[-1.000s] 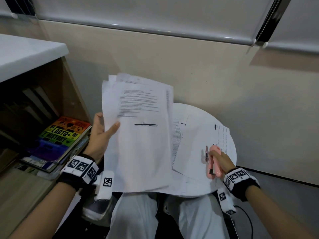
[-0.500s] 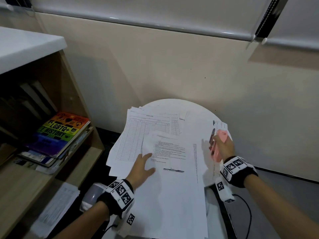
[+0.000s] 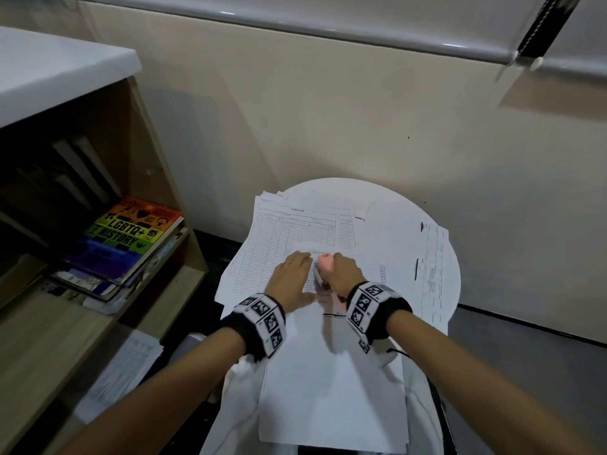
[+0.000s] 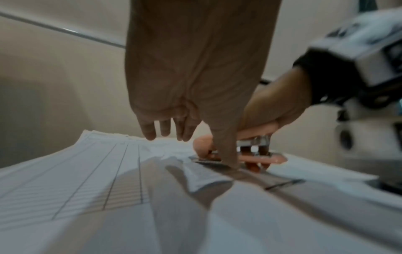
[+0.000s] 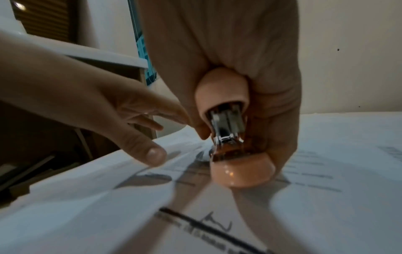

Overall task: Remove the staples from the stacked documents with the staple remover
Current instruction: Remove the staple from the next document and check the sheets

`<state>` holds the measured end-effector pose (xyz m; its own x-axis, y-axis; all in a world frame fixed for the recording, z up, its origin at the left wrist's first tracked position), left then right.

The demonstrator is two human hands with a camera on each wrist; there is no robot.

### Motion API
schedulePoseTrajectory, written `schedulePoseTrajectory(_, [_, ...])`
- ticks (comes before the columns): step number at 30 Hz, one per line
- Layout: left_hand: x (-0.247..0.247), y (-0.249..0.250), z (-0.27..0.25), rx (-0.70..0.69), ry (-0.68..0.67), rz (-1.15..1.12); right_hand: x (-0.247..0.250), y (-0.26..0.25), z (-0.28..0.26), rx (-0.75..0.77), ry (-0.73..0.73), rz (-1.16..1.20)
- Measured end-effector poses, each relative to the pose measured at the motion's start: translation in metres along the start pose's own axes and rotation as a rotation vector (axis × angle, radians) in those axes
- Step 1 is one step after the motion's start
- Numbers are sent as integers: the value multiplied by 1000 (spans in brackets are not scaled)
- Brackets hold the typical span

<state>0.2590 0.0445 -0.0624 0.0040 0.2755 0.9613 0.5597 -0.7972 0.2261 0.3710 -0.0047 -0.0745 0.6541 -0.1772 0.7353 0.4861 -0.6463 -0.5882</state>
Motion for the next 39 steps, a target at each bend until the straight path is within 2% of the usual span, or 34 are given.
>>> schedulePoseTrajectory(3, [-17, -5, 15, 2, -136, 36, -7, 4, 5, -42, 52, -77])
schedulePoseTrajectory(5, [-25, -8, 16, 1, -173, -9, -10, 5, 9, -38, 78, -114])
schedulePoseTrajectory(9, [-28, -10, 13, -34, -156, -86, -14, 5, 11, -26, 108, -109])
schedulePoseTrajectory(17, [-33, -11, 16, -74, -186, 7, -15, 6, 14, 43, 120, -178])
schedulePoseTrajectory(23, [-34, -10, 18, -79, -166, 55, -17, -3, 28, -64, 94, 0])
schedulePoseTrajectory(25, [-35, -12, 19, -84, -168, 50, -17, -8, 26, -27, 101, -112])
schedulePoseTrajectory(27, [-36, -13, 20, -86, -168, 54, -18, -14, 22, 88, 137, -312])
schedulePoseTrajectory(29, [-36, -12, 20, -90, -161, 62, -19, -19, 23, 160, 177, -382])
schedulePoseTrajectory(33, [-36, -13, 21, -101, -130, 74, -14, -17, 33, -18, 129, -90])
schedulePoseTrajectory(39, [-31, -14, 26, -87, -126, 145, -10, -10, 40, 4, 108, -36])
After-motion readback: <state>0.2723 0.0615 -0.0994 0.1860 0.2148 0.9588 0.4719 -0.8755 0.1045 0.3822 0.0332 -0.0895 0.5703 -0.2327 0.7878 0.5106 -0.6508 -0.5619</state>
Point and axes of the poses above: each hand's wrist, its own z-axis towards the middle knuckle, its own x-axis out of the back of the hand, y = z × x, the point moved 6 cm from there along z, towards the middle knuckle, and after that the axes turned 8 degrees about z, right-handed, at the moved point
